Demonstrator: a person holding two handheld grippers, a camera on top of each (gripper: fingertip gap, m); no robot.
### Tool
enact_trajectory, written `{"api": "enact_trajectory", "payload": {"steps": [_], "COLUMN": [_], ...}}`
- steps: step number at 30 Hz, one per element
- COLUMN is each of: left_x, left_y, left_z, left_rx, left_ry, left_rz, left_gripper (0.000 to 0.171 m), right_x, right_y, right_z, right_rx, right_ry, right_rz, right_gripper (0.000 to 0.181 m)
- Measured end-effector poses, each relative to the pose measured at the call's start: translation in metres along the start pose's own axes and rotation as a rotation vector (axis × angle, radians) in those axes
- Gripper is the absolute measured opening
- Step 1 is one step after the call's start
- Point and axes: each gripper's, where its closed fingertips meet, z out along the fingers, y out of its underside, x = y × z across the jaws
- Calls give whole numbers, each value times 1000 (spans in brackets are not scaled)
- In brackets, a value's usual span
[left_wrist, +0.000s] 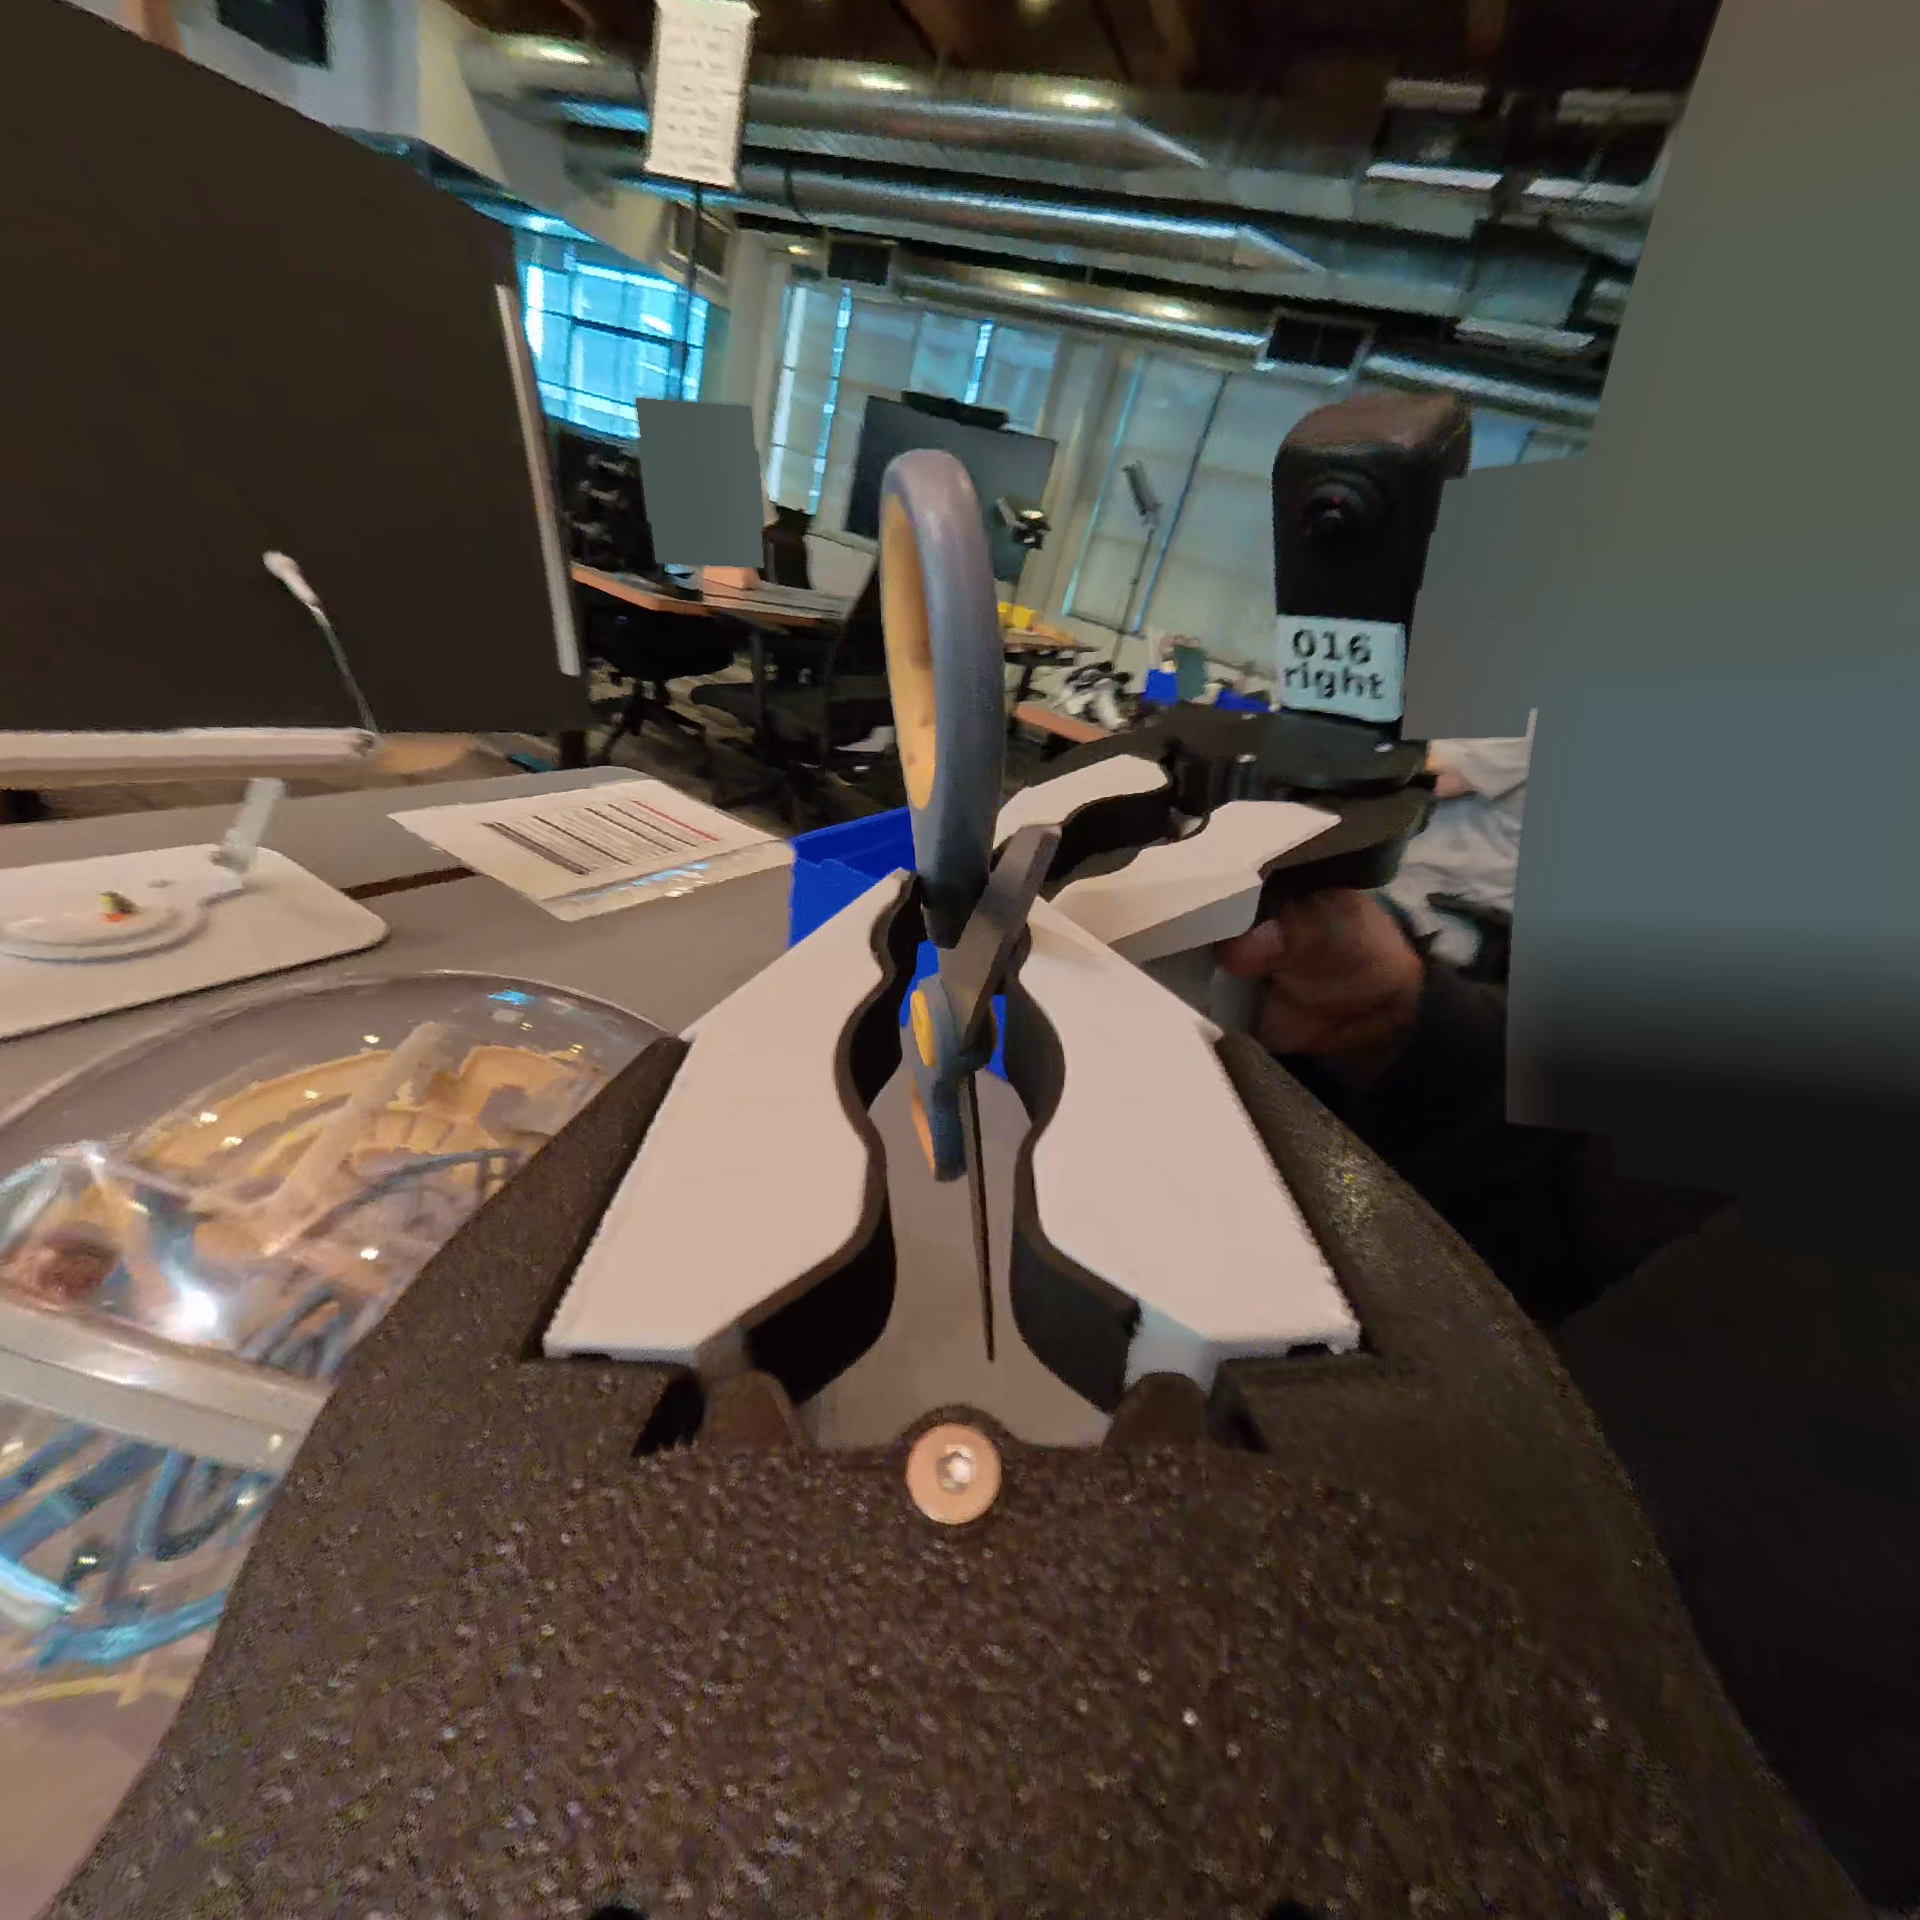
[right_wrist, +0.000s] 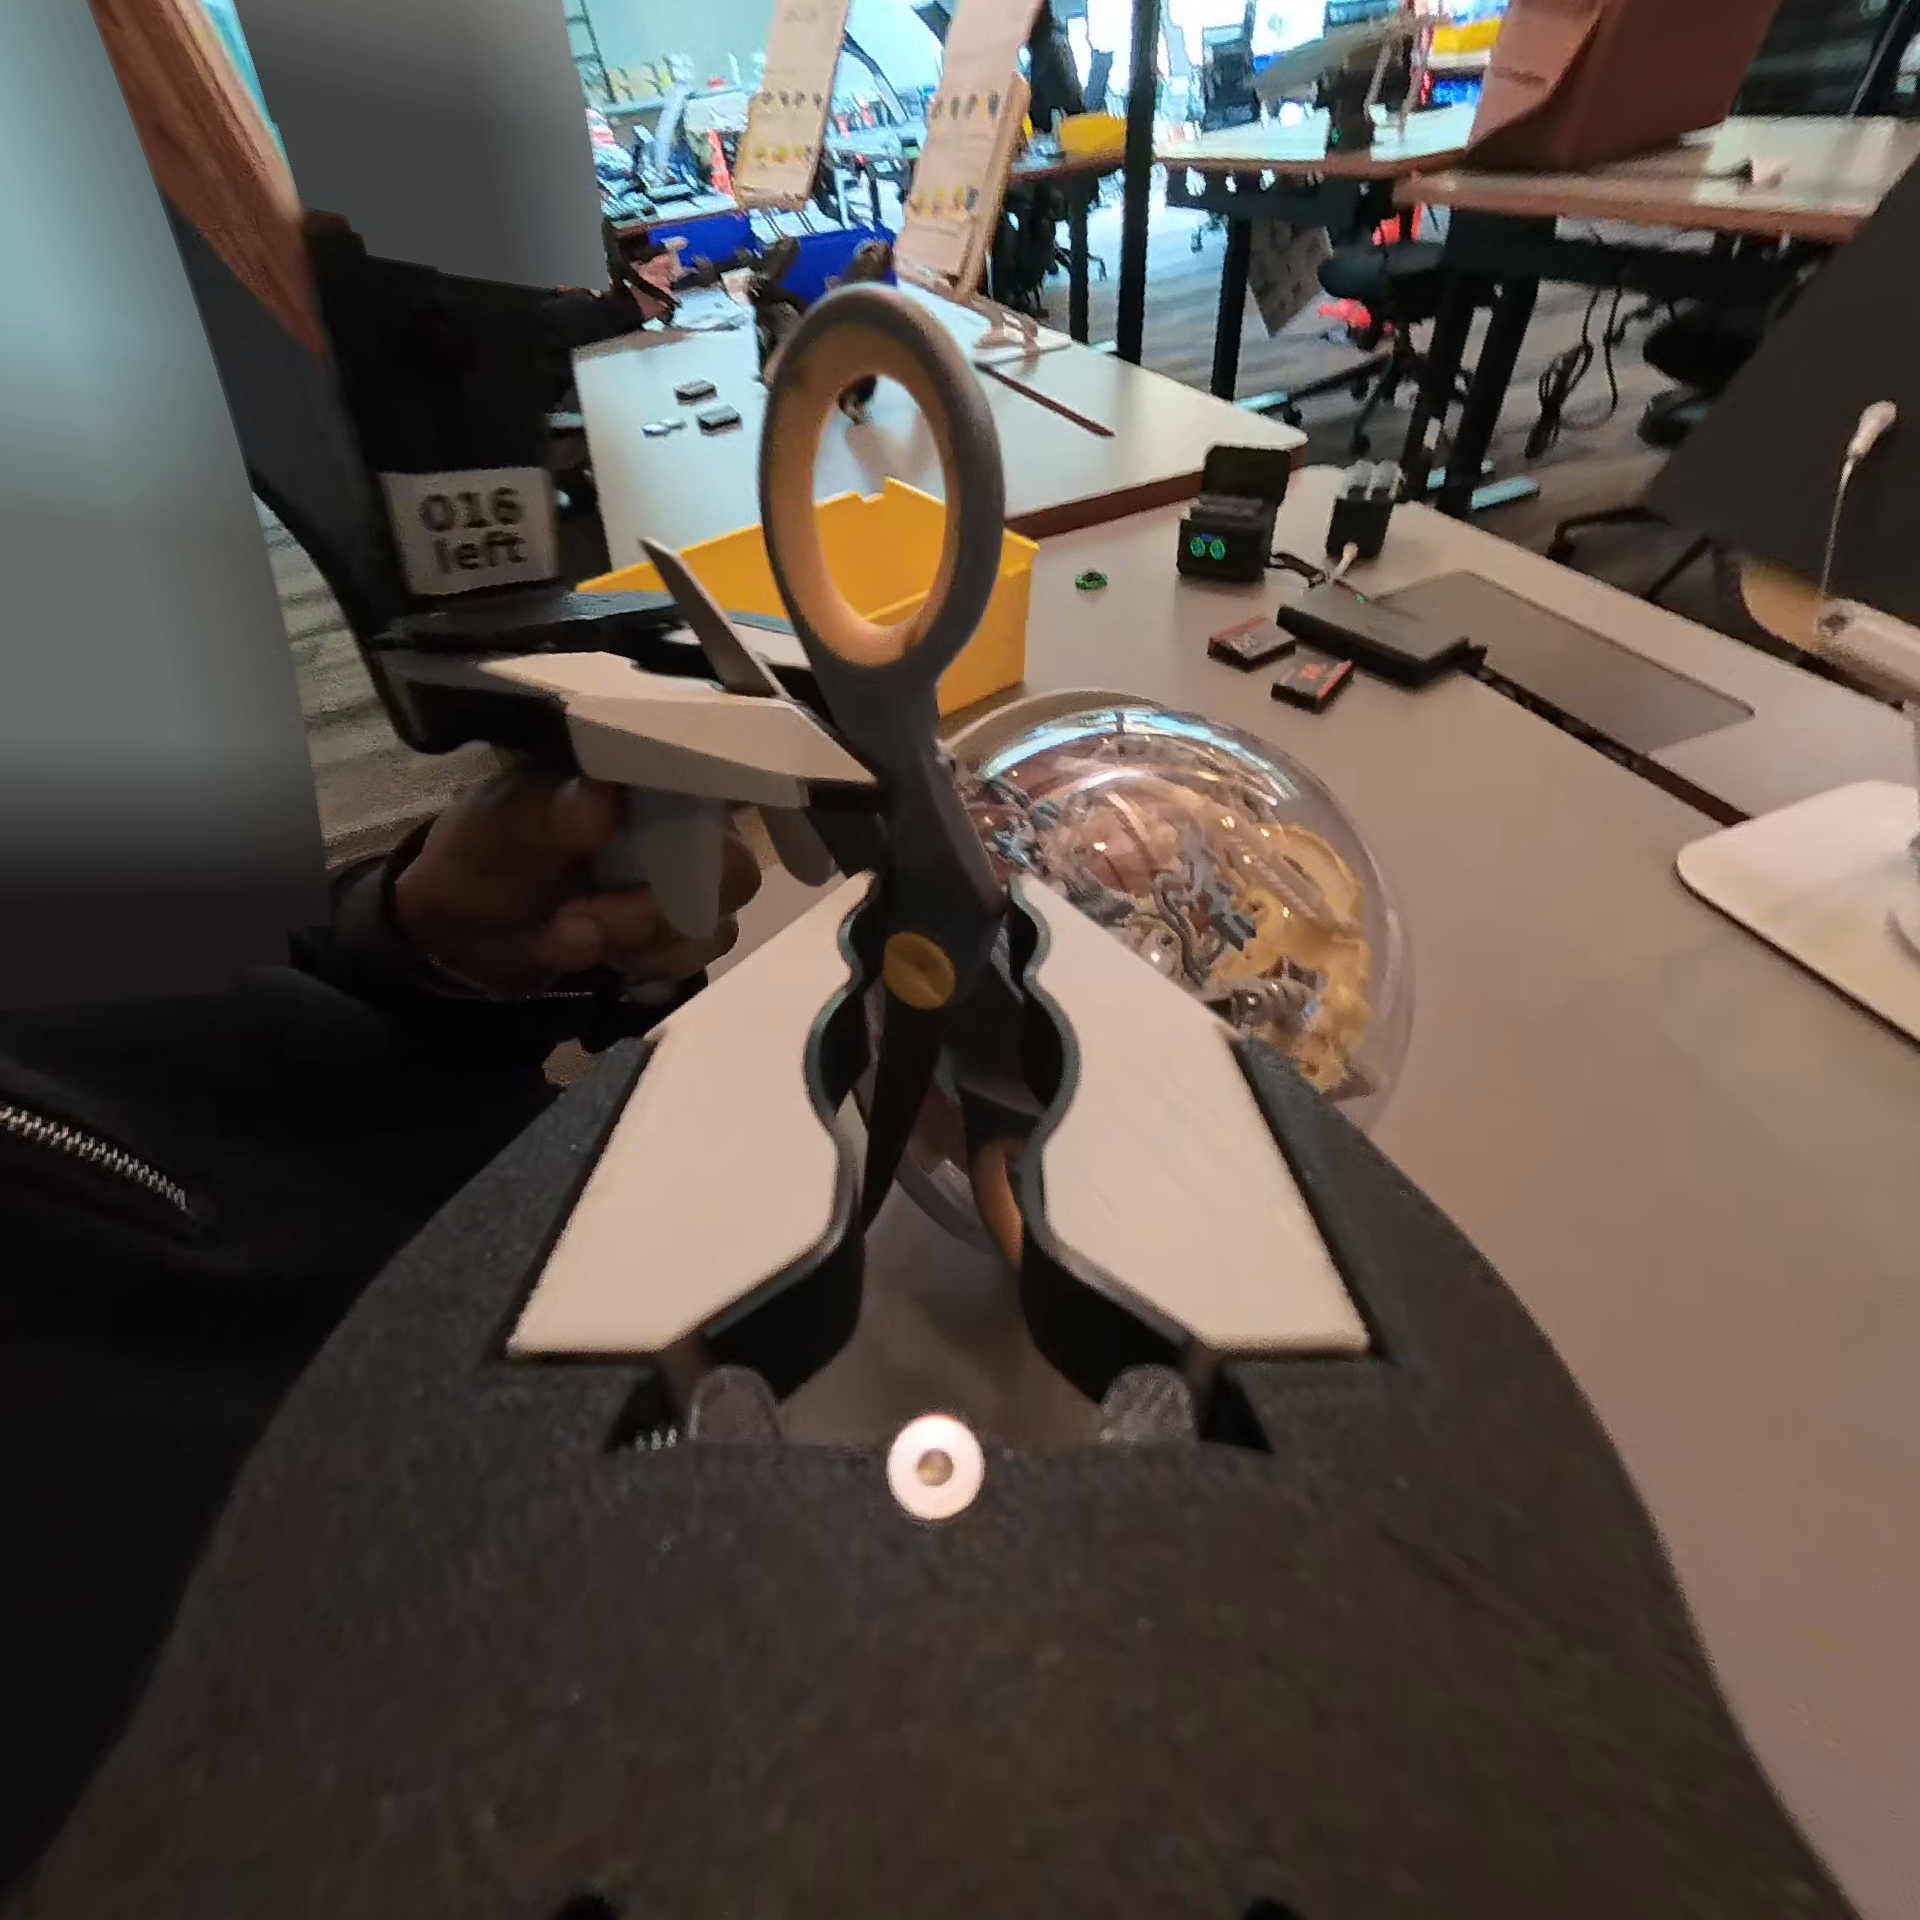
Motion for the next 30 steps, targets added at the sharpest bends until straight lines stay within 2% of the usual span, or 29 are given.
{"api": "enact_trajectory", "payload": {"steps": [2, 4, 7, 9, 12, 15, 18, 23, 25, 27, 30], "left_x": [2, 7, 11, 13, 16, 17, 15, 5, 5, 4, -25], "left_y": [-2, -2, -1, -3, -7, -8, -9, -5, -7, -13, -2], "left_z": [-4, -7, -8, -7, -5, -3, -1, 2, -1, -8, -10], "left_rx": [13, 29, 49, 66, 96, 108, 122, 102, 90, 85, -32], "left_ry": [67, 148, 222, 258, 306, 321, 306, 232, 207, 177, -59], "left_rz": [-107, -205, -308, -359, -415, -434, -431, -368, -316, -248, -14], "left_gripper": [10, 10, 9, 9, 9, 9, 9, 12, 30, 36, 37], "right_x": [-2, -1, -11, -27, -36, -38, -35, -21, -11, 0, 33], "right_y": [-5, -4, 5, 8, 11, 10, 6, 8, 4, 2, 24], "right_z": [-5, -10, -13, -13, -4, 5, 8, 11, 3, -10, -22], "right_rx": [50, 73, 51, 53, 99, 156, 222, 247, 255, 231, 69], "right_ry": [-15, -48, -214, -370, -440, -468, -491, -374, -297, -229, 3], "right_rz": [-17, -3, 147, 264, 330, 359, 383, 322, 278, 249, 118], "right_gripper": [26, 46, 57, 60, 60, 54, 20, 15, 15, 15, 15]}}
